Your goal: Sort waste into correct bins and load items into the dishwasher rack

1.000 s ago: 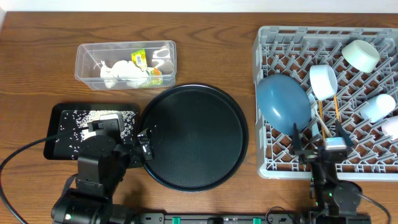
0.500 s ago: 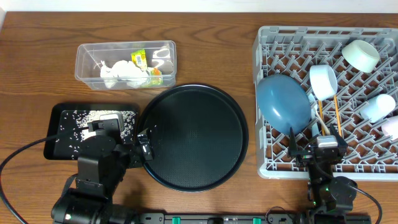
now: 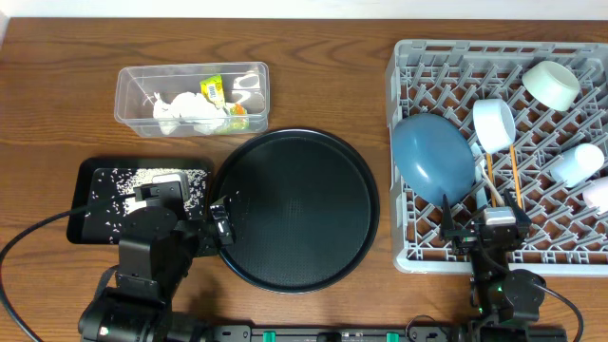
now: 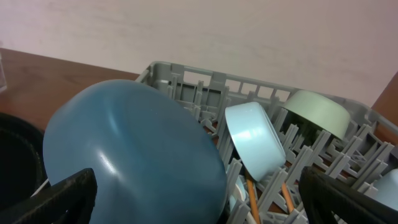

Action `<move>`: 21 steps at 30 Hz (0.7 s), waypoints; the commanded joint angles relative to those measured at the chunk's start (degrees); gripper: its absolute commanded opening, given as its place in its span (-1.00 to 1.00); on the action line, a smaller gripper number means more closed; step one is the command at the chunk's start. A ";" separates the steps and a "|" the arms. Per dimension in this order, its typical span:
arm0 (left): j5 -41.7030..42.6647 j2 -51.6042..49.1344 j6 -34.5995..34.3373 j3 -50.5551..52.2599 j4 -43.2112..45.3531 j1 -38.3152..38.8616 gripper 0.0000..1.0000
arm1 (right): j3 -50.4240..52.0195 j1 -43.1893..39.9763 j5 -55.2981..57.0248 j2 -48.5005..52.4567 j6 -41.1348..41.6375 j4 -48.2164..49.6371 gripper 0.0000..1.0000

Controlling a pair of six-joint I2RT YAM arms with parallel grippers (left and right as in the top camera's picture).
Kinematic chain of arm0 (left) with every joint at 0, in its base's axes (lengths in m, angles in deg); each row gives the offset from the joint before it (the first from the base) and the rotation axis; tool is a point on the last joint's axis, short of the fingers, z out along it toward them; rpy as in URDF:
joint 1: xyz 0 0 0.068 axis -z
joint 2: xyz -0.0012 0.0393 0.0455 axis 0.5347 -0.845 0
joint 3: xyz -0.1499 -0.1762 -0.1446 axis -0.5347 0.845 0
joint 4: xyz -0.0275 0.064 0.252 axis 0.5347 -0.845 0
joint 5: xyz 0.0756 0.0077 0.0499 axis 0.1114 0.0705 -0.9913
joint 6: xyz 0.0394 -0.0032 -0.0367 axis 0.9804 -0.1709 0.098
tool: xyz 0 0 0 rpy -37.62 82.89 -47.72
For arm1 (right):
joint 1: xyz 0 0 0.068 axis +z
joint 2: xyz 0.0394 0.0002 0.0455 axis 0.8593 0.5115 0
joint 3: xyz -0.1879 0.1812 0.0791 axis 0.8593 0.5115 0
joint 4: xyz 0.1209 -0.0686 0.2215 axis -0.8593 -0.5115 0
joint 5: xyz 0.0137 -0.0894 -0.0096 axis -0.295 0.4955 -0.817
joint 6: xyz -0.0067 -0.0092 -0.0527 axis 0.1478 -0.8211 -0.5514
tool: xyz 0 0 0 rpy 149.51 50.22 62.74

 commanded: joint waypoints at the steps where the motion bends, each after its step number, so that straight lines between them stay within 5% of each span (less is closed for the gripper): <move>1: -0.66 0.04 -0.31 0.13 0.20 -0.24 0.96 | 0.09 1.16 0.55 -0.39 -0.59 -0.22 0.99; 13: -0.66 1.64 0.13 1.46 -1.97 -3.15 0.95 | 0.09 1.16 0.55 -0.39 -0.59 -0.22 0.98; 21: -0.66 11.74 0.17 14.95 4.20 -8.72 0.96 | 0.09 1.16 0.57 -0.39 -0.59 -0.22 0.98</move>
